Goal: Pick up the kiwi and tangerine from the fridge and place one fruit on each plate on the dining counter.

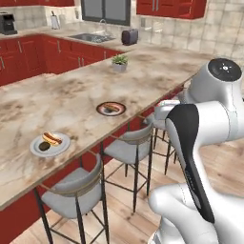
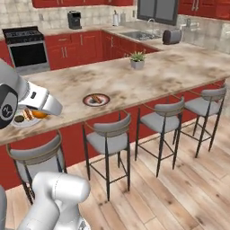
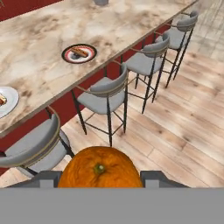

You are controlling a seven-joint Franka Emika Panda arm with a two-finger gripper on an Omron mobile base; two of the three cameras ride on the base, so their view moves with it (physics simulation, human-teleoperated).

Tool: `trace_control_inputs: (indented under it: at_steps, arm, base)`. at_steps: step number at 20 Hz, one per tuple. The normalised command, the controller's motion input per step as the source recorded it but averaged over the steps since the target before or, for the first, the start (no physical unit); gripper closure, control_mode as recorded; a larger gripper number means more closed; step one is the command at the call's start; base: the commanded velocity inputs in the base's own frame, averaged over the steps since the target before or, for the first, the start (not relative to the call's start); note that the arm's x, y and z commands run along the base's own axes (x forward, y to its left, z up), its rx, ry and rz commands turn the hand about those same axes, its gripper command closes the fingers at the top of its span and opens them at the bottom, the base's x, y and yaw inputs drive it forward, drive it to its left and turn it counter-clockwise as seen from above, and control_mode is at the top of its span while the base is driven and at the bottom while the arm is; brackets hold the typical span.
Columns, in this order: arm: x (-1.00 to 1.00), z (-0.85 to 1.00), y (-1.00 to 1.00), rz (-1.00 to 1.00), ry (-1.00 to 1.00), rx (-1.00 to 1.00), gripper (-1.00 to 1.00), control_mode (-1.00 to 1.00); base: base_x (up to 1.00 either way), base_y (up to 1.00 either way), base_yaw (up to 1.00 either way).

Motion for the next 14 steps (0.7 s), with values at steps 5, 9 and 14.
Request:
trace_control_inputs:
  at_steps: [5,9,14]
  arm:
    - [0.0,0.0,0.0,0.0,0.0,0.0,1.0,1.0]
    - [0.0,0.0,0.0,0.0,0.0,0.0,1.0,1.0]
    - [0.0,0.0,0.0,0.0,0.0,0.0,1.0,1.0]
  base:
    - [0.3,-0.66,0.52]
    - [0.26,-0.64,0.53]
    - [0.19,-0.67,0.52]
